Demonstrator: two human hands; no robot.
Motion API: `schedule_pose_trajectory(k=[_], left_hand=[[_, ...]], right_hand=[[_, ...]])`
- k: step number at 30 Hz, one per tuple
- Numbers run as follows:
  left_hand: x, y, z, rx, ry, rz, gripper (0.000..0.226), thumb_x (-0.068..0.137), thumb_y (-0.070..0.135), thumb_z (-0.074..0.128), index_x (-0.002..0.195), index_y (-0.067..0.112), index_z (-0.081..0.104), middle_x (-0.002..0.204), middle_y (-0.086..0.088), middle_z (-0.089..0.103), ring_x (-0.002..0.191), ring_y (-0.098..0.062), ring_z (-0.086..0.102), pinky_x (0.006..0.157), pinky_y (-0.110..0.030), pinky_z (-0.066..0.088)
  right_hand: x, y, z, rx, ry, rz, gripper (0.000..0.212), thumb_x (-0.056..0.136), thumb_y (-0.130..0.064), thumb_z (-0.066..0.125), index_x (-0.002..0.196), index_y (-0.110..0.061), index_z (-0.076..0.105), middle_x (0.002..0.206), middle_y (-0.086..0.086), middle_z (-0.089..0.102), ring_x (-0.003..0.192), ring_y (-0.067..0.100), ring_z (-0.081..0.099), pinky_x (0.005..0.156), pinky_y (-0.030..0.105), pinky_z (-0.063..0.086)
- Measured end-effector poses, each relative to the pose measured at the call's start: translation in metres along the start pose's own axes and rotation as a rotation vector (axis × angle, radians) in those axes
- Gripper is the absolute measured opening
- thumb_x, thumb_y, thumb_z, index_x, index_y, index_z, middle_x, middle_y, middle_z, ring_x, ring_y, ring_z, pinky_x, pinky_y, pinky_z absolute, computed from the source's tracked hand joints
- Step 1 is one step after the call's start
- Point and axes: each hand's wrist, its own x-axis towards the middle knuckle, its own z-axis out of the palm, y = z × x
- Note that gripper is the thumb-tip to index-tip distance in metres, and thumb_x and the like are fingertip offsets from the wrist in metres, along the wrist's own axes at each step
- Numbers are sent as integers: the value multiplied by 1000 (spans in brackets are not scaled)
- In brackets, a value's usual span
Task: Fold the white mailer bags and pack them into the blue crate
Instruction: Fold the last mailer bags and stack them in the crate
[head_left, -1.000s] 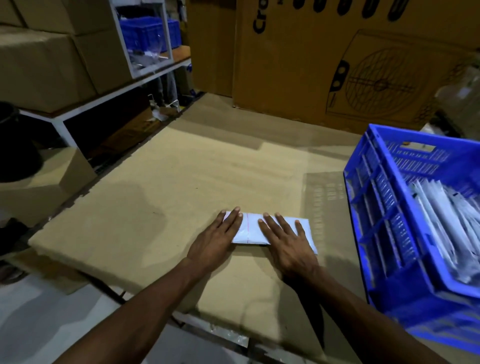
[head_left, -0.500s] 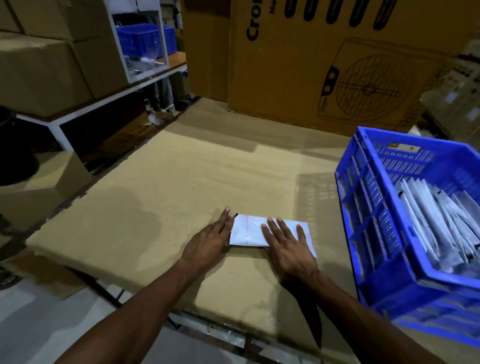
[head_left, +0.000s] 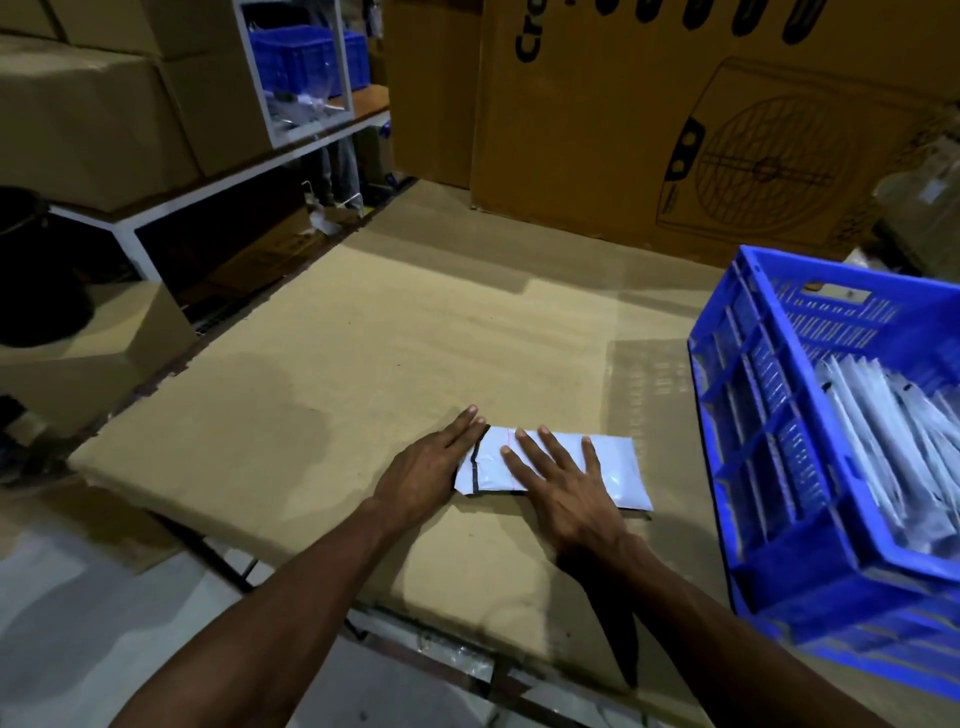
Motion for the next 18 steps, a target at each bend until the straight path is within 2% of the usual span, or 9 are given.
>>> schedule_pose_trajectory(k=[4,7,11,13,15,18], left_hand=[[4,-4,3,1,33,40,78,83,0,64,155,17,39,163,1,30,117,-29,64,86,-41,57],[7,-4,2,43,30,51,78,79,-1,70,151,11,45,160,-7,37,114,-32,65,90,-40,56],[9,-8,7,114,27,82,65,82,6,65,145,8,52,157,-13,41,123,-31,61,98,-40,51],[12,-10,9,183,-42,61,64,90,12,57,152,13,43,164,-9,27,139,-29,48,108,-42,43],[14,-7,7,278,-149,5,66,98,21,51,159,21,27,169,-4,7,151,-25,27,117,-46,29],[14,1,-1,382,-245,-88,65,104,34,39,162,28,10,169,1,-10,155,-23,6,121,-52,14]], right_hand=[[-2,-3,1,-3,26,-20,68,90,-24,26,158,-29,20,166,-4,12,153,25,11,113,65,14],[1,-5,2,2,58,-12,63,94,-25,28,157,-27,24,165,-2,17,152,27,17,112,67,18],[13,-13,7,-38,99,-10,63,93,-25,47,154,-23,33,161,6,29,147,32,29,104,71,28],[24,-21,7,-65,121,-50,66,90,-28,49,154,-26,31,160,7,31,147,34,29,105,73,27],[32,-29,9,-84,146,-95,62,91,-31,43,151,-27,33,160,7,32,146,36,31,105,75,24],[34,-34,14,-59,203,-97,55,91,-30,41,146,-28,39,156,6,40,142,37,37,103,76,28]])
